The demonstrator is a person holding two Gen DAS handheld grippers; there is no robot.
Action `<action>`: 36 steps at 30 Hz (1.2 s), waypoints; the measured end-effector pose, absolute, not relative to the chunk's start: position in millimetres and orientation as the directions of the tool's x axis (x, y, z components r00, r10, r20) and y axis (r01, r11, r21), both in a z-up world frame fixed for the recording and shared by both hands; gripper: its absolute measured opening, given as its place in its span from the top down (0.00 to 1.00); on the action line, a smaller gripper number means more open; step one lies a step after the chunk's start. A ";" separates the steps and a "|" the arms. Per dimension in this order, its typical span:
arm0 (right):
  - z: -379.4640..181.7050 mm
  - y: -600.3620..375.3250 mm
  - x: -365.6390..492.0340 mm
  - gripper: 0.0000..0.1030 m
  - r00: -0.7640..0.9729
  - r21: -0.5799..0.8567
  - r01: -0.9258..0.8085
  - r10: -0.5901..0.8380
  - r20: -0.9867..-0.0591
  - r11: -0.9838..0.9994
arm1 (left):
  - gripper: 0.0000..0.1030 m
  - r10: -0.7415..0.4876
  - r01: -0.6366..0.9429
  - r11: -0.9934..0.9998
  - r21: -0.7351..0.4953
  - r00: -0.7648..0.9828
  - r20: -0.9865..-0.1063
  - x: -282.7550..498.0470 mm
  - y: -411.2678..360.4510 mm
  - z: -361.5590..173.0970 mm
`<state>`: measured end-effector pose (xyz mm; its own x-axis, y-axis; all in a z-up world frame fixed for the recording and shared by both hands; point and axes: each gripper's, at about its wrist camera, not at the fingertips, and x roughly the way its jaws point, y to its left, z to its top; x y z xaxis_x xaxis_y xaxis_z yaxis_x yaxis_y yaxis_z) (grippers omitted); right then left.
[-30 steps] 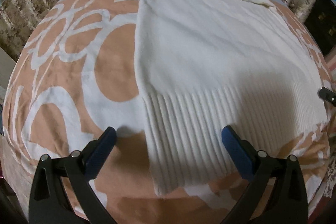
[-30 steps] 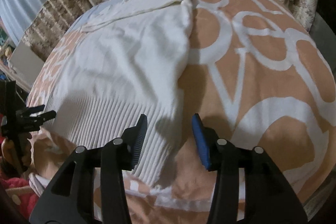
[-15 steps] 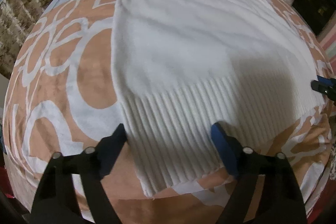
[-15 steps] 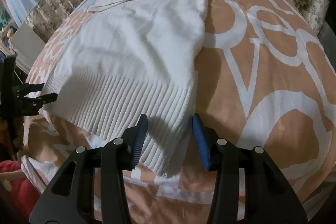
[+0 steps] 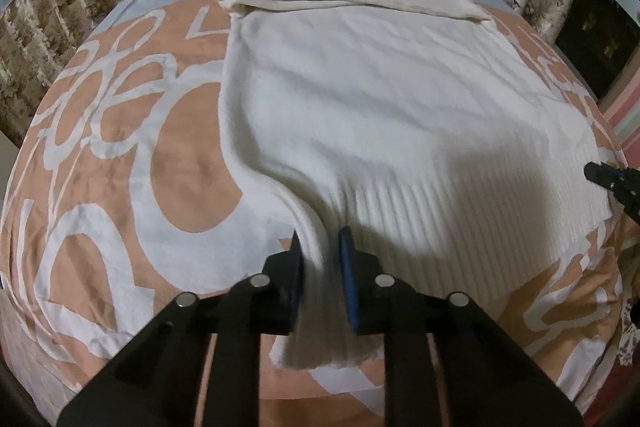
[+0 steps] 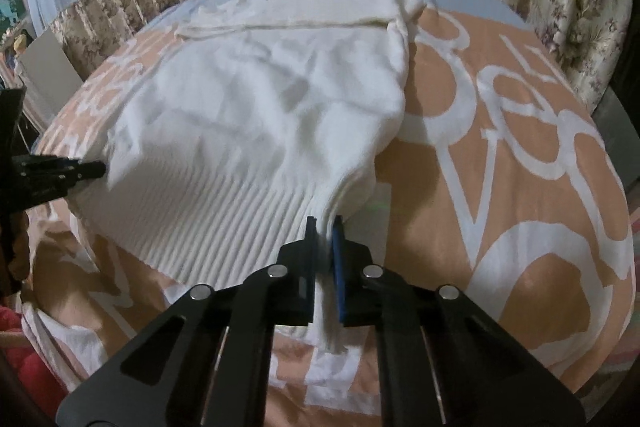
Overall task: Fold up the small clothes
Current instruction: 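Grasp the ribbed hem with the right tool while the left tool grasps the hem too, then lift the ribbed hem with both tools and fold it toward the collar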
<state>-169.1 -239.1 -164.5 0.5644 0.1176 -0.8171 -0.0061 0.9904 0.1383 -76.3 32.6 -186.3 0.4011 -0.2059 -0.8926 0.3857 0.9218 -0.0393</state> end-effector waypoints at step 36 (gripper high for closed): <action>-115.2 -244.1 -87.9 0.93 0.717 0.104 0.010 0.065 -0.694 0.995 | 0.86 -0.239 0.362 0.932 -0.008 0.598 -0.765 9.9 29.1 -130.4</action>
